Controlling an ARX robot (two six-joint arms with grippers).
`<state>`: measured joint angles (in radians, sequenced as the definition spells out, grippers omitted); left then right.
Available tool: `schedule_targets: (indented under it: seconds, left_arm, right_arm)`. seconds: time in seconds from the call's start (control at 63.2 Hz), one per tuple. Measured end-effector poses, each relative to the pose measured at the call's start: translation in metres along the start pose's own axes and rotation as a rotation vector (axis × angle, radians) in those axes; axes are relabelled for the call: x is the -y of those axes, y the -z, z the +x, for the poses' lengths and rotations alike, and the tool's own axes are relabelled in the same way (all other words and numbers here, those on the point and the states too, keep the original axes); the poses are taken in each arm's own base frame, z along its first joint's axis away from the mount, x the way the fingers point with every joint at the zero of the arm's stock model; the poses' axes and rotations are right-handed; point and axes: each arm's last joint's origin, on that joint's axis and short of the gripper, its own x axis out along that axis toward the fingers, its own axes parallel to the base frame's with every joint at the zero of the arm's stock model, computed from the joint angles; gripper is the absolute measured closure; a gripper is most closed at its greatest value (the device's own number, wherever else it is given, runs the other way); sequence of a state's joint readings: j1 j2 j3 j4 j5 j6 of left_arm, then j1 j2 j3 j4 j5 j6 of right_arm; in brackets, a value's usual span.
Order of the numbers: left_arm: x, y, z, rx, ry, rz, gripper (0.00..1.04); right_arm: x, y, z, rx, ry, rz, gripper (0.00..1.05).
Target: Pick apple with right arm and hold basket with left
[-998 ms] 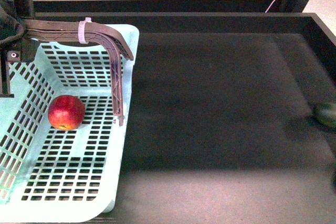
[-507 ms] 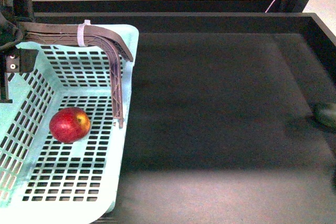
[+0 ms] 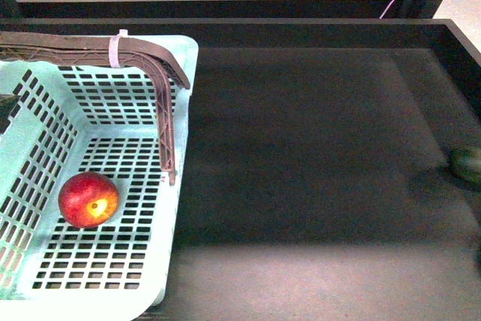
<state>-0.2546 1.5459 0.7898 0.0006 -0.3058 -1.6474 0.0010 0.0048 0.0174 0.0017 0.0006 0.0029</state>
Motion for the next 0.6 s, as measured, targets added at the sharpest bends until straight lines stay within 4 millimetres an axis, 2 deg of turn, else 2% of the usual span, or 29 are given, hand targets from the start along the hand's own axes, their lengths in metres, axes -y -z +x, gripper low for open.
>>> schedule_targets:
  seconds: [0.348, 0.491, 0.602]
  left_arm:
    - [-0.004, -0.007, -0.054, 0.039, 0.072, 0.015, 0.07]
    - [-0.003, -0.009, -0.066, 0.067, 0.103, 0.027, 0.07]
    - [-0.003, -0.009, -0.068, 0.067, 0.109, 0.032, 0.07]
  right_arm:
    - [0.0, 0.0, 0.0, 0.0, 0.0, 0.0, 0.09]
    - [0.0, 0.0, 0.0, 0.0, 0.0, 0.0, 0.09]
    - [0.0, 0.0, 0.0, 0.0, 0.0, 0.0, 0.09]
